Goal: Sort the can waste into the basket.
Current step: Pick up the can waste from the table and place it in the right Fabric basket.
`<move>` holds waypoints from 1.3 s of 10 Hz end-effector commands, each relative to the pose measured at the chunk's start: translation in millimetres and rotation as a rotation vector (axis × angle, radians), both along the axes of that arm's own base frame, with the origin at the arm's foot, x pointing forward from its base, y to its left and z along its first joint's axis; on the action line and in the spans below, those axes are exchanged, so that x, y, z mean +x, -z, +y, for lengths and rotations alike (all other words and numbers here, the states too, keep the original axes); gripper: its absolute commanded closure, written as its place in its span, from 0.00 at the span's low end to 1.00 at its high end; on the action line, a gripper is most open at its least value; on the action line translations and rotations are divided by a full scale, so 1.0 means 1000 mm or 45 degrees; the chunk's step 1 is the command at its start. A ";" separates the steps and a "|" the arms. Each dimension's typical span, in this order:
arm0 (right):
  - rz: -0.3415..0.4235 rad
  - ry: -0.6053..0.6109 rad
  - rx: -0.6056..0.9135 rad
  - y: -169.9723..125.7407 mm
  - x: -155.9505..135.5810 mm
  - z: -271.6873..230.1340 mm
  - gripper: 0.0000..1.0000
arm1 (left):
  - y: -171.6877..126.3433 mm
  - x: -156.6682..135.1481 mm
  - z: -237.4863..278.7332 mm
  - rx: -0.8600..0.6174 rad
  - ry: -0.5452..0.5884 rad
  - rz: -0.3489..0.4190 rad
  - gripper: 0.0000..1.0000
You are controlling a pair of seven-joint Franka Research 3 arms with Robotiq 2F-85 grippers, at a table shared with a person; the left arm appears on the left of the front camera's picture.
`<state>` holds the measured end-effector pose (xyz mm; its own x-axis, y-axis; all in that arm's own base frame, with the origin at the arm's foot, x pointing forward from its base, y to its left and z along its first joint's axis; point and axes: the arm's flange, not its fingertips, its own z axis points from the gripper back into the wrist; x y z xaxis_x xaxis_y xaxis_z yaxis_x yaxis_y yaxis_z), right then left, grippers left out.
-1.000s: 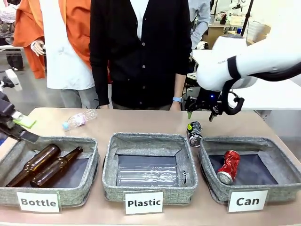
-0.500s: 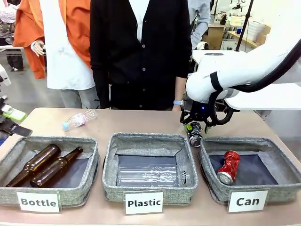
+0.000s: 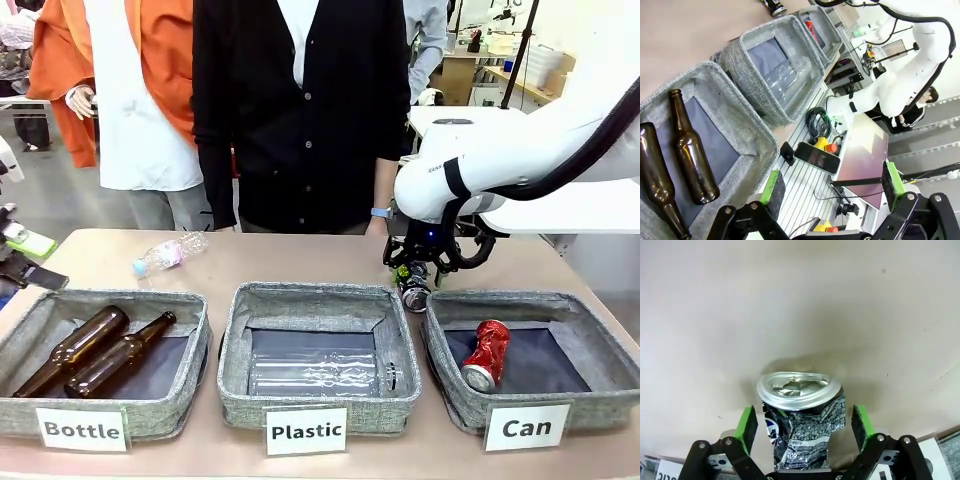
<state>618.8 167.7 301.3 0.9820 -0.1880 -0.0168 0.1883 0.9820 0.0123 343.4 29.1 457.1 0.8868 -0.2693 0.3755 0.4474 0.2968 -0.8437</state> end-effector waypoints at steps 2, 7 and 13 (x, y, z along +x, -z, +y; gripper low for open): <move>-0.017 -0.016 -0.032 -0.004 0.000 0.002 1.00 | -0.001 -0.002 0.000 0.000 0.017 0.002 0.00; 0.012 -0.005 -0.026 -0.002 0.005 0.001 1.00 | -0.001 -0.002 0.000 0.000 0.017 0.002 0.00; -0.137 -0.018 0.062 -0.054 0.001 -0.022 1.00 | -0.001 -0.002 0.000 0.000 0.017 0.002 0.00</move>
